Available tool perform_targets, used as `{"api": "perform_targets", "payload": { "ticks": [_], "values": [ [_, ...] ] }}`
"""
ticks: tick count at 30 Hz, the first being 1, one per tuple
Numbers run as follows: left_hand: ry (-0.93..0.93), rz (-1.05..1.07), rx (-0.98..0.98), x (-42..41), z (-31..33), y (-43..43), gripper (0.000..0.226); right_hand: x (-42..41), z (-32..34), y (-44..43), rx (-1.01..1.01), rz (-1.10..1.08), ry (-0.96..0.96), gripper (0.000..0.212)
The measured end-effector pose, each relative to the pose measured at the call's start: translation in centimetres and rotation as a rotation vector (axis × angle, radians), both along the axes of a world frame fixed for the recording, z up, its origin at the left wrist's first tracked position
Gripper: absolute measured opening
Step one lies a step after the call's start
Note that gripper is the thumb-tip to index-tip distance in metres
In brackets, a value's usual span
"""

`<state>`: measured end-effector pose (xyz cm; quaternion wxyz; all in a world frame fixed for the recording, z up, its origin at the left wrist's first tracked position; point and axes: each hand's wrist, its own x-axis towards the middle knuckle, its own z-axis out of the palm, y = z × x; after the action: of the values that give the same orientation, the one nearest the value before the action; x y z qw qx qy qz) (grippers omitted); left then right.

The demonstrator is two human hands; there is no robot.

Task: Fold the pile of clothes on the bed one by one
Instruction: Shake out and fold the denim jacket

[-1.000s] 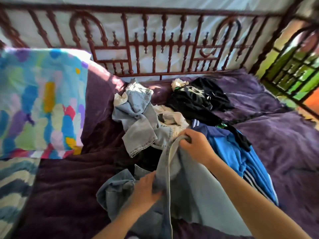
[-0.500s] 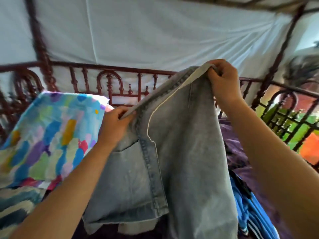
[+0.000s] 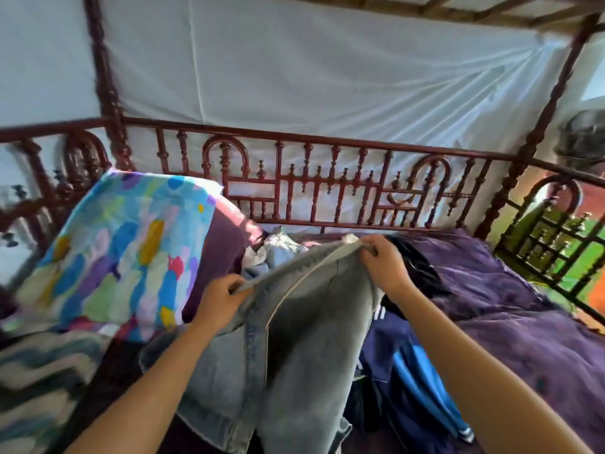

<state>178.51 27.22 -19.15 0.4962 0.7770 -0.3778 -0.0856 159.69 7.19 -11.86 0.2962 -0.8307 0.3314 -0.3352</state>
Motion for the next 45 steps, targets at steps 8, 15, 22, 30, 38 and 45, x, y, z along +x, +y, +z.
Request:
{"api": "perform_targets", "payload": {
  "ticks": [8, 15, 22, 30, 38, 45],
  "values": [
    [0.279, 0.009, 0.571, -7.0, -18.0, 9.7, 0.034, -6.9, -24.0, 8.7, 0.534, -0.002, 0.564, 0.019],
    [0.371, 0.160, 0.652, -9.3, -22.2, 12.7, 0.031, -9.5, -28.5, 12.4, 0.614, 0.096, 0.748, 0.036],
    [0.385, 0.088, 0.632, -9.3, -21.9, 13.0, 0.025, -8.4, -27.9, 11.7, 0.585, 0.018, 0.741, 0.017],
    [0.511, 0.054, 0.384, -7.6, -18.1, 12.4, 0.015, -4.8, -21.8, 10.0, 0.357, -0.063, 0.363, 0.016],
    [0.308, 0.120, 0.116, -4.4, -6.8, 10.0, 0.020, -0.4, -7.6, 7.5, 0.084, -0.026, -0.009, 0.018],
    [-0.120, 0.200, -0.261, -2.8, 5.1, 8.8, 0.034, 1.9, 5.1, 7.0, -0.090, 0.007, -0.490, 0.028]
  ]
}}
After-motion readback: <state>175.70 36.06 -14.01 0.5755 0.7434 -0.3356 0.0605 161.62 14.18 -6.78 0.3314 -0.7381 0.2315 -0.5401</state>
